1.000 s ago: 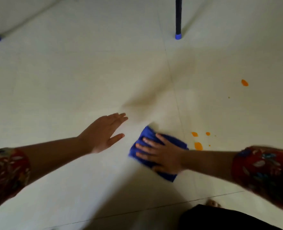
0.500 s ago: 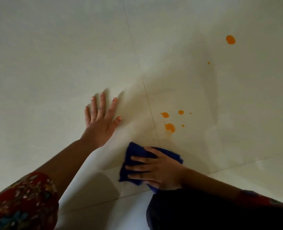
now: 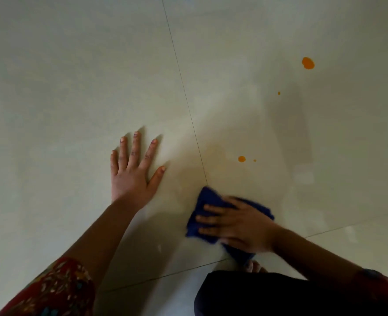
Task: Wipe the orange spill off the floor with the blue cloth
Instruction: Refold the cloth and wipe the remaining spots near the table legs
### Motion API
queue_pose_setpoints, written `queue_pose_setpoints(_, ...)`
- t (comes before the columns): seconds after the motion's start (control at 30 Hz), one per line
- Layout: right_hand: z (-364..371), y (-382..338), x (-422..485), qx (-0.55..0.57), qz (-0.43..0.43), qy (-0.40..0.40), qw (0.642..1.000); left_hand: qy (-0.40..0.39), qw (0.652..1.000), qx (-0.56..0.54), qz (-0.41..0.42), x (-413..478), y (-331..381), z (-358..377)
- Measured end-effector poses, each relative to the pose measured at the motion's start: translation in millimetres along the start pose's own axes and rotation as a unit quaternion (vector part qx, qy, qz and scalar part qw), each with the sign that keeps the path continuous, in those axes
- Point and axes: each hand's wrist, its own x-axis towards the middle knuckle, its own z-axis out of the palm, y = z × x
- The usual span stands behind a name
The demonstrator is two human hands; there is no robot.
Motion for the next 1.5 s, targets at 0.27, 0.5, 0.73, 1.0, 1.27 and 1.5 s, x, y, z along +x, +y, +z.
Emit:
queue_pose_setpoints(0.27, -20.9, 44.3, 48.6, -0.013, 0.151, 0.062, 0.987, 0.004, 1.000, -0.007, -0.008, 1.5, 5.4, -3.6)
queue_pose_setpoints(0.5, -28.0, 83.6, -15.7, -0.045, 0.090, 0.026, 0.995, 0.001, 1.000, -0.005, -0.007, 3.5, 5.1, -3.8)
queue_pose_setpoints(0.73, -32.3, 69.4, 63.8, -0.072, 0.144, 0.078, 0.984, 0.012, 1.000, -0.027, -0.005, 3.3, 4.9, -2.2)
queue_pose_setpoints(1.0, -12.5, 21.6, 91.6, -0.095, -0.020, 0.035, 0.995, 0.022, 0.999, -0.034, -0.015, 2.8, 3.5, 0.8)
queue_pose_setpoints(1.27, -26.0, 54.4, 57.0, -0.081, 0.479, 0.145, 0.862, 0.021, 0.999, -0.028, -0.015, 2.9, 3.9, 1.1)
queue_pose_setpoints(1.5, -17.2, 23.5, 132.1, -0.054, 0.208, 0.098, 0.972, 0.023, 0.999, -0.029, -0.017, 3.2, 1.0, 3.7)
